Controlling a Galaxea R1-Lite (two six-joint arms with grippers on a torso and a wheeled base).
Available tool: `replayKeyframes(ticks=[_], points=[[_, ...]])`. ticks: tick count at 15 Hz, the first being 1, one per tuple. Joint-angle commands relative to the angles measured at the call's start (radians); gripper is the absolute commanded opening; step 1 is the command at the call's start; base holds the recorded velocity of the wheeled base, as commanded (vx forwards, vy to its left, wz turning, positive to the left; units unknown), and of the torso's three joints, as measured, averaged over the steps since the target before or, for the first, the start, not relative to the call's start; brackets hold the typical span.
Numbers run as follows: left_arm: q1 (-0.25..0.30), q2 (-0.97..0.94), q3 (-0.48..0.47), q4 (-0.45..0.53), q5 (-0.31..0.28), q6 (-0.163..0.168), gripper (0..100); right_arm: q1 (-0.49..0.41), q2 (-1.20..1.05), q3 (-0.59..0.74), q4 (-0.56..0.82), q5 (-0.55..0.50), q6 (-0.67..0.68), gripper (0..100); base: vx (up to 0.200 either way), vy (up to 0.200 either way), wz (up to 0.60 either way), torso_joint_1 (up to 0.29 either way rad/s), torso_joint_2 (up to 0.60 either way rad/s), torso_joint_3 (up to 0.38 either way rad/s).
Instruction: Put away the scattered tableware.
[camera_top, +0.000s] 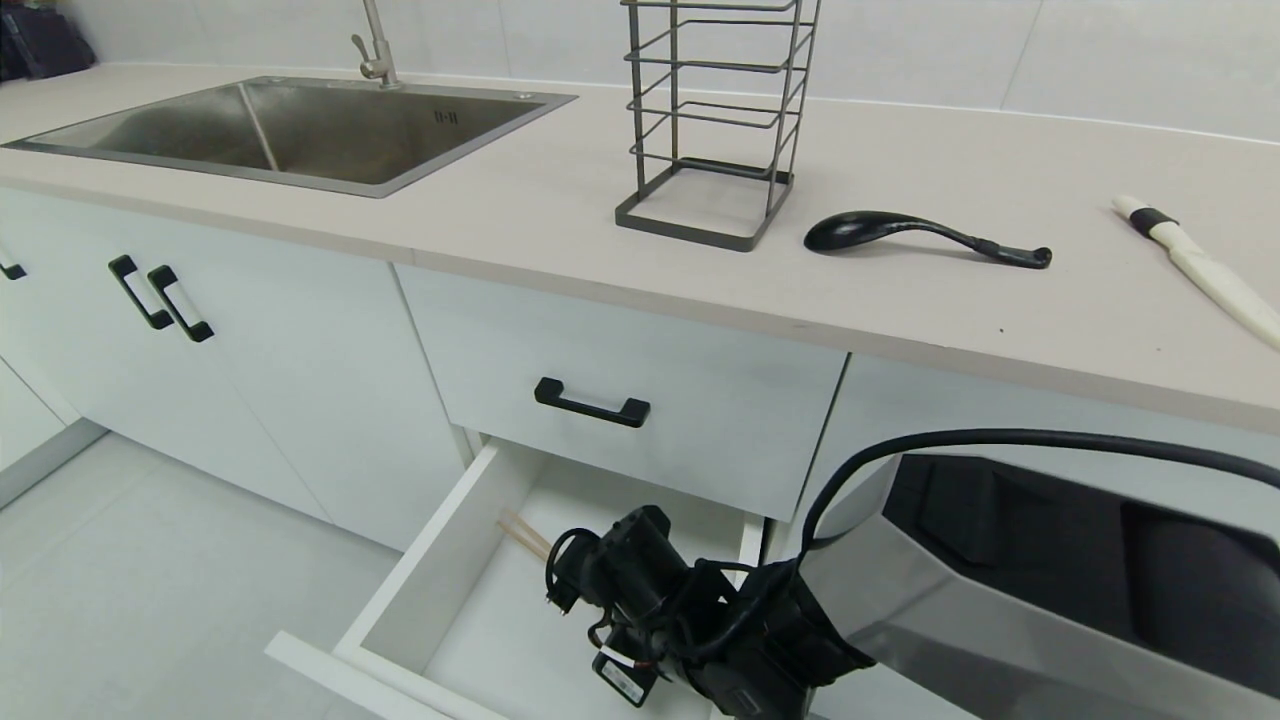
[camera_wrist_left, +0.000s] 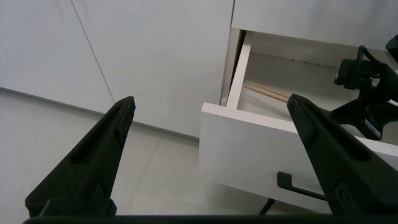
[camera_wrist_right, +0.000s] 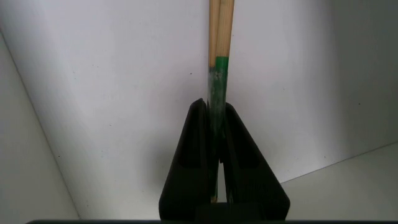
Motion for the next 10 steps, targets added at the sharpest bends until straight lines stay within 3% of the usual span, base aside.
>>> replayKeyframes(ticks=[1, 5, 6, 10], points=[[0.0, 0.002, 0.0, 0.0, 0.001, 0.0, 100, 0.003, 0.021, -0.013, 0.0, 0.001, -0.001, 0, 0.0, 0.0, 0.0, 0.0, 0.0, 0.0], [0.0, 0.002, 0.0, 0.0, -0.001, 0.0, 100, 0.004, 0.043, -0.039, 0.0, 0.001, -0.003, 0, 0.0, 0.0, 0.0, 0.0, 0.0, 0.0], [0.0, 0.002, 0.0, 0.0, -0.001, 0.0, 100, 0.004, 0.046, -0.04, 0.0, -0.001, -0.003, 100, 0.0, 0.0, 0.0, 0.0, 0.0, 0.0], [0.0, 0.002, 0.0, 0.0, -0.001, 0.0, 100, 0.0, 0.01, -0.028, 0.002, 0.002, -0.001, 100, 0.0, 0.0, 0.0, 0.0, 0.0, 0.0]])
